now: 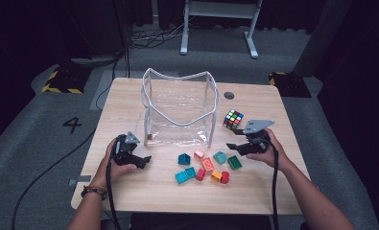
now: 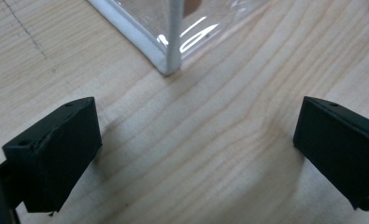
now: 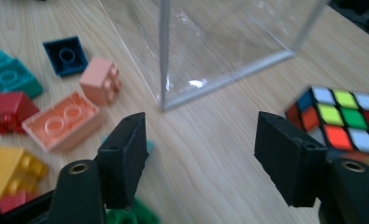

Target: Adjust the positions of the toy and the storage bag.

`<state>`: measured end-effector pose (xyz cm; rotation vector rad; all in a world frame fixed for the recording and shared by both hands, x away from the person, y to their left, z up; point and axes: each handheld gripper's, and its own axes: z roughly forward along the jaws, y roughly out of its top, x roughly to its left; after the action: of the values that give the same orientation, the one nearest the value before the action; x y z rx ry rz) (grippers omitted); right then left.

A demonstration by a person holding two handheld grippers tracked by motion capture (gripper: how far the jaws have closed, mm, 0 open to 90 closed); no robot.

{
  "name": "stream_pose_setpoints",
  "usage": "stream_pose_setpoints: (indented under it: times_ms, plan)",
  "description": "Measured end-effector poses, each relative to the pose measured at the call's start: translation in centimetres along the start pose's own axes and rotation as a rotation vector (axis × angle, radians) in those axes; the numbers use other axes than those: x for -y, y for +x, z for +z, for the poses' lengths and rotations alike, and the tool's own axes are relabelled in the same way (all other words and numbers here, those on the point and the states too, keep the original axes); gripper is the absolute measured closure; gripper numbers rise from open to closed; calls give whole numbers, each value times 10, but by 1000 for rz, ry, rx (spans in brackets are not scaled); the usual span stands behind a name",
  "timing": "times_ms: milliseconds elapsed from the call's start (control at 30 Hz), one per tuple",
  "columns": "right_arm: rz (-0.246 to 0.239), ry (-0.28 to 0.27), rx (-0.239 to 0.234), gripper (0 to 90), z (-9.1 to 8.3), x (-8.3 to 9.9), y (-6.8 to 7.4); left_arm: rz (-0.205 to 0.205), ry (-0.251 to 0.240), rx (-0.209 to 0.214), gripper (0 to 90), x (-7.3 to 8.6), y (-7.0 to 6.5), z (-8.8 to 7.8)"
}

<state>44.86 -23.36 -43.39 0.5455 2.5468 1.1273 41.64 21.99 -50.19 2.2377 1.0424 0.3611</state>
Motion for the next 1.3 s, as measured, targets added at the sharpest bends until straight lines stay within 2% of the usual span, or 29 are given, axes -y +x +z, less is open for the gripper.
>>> stream_pose_setpoints:
  times_ms: [33,67,100,133,167,200,233,300,333,367,400,433,467,500,533,600,667,733,767,800,833,867,933,967,1000,1033,1067,1300]
  plan:
    - [0,0,0,376,0,0,0,0,0,0,100,0,0,0]
    - [-5,4,13,398,15,-9,-1,-63,-51,-31,223,-1,5,0]
    - [-8,-2,8,403,21,-13,-1,-70,-61,3,255,-2,9,0]
    - [1,-2,-1,408,27,-17,-1,-68,-72,13,199,-2,10,0]
    - [1,-2,-1,408,27,-17,-1,-68,-72,13,194,-2,10,0]
    - [4,-7,-22,410,36,-23,0,-58,-98,-12,258,-3,10,-1]
    - [4,-7,-22,410,36,-23,0,-58,-98,-12,286,-3,10,-1]
    - [6,-5,-33,439,42,-29,6,-57,-126,-26,277,-4,10,-2]
    - [-11,-9,-21,463,45,-33,10,-58,-162,-22,319,-7,9,-5]
    - [-11,-9,-21,463,45,-33,10,-58,-162,-22,351,-7,9,-5]
    - [-6,-22,-32,522,47,-37,14,-69,-171,-3,363,-9,10,-7]
    - [-6,-22,-32,522,47,-37,14,-77,-192,-1,363,-11,11,-10]
    - [-22,-29,-34,551,50,-39,17,-90,-256,2,452,-15,12,-14]
    - [-22,-29,-34,551,50,-39,17,-90,-256,2,474,-15,12,-14]
    - [-28,-30,-6,604,53,-41,20,-106,-279,10,485,-18,14,-18]
    - [-21,-34,26,684,53,-42,22,-107,-307,32,554,-21,14,-18]
    - [-14,-55,40,759,54,-41,19,-76,-299,16,587,-26,11,-16]
    - [-7,-61,27,777,53,-39,16,-64,-302,20,619,-29,9,-15]
    - [4,-63,19,793,53,-38,15,-48,-306,26,619,-31,7,-13]
    - [-1,-76,12,826,52,-36,14,-21,-299,37,662,-35,3,-9]
    - [-1,-76,12,826,52,-36,14,-21,-299,37,693,-35,3,-9]
    - [5,-88,21,859,52,-35,17,-2,-289,17,730,-37,-2,-6]
    - [-12,-90,21,875,52,-34,15,-7,-282,5,793,-39,-5,-4]
    - [10,-96,17,876,51,-33,16,11,-283,4,826,-40,-5,-3]
    - [-7,-95,19,877,50,-32,14,11,-283,4,853,-40,-5,-3]
    - [-7,-95,19,877,50,-32,14,3,-286,7,853,-40,-7,-2]
    - [12,-98,24,878,47,-29,14,11,-289,14,864,-41,-8,-1]
    - [32,-94,50,878,33,-17,10,35,-291,47,867,-53,-22,11]
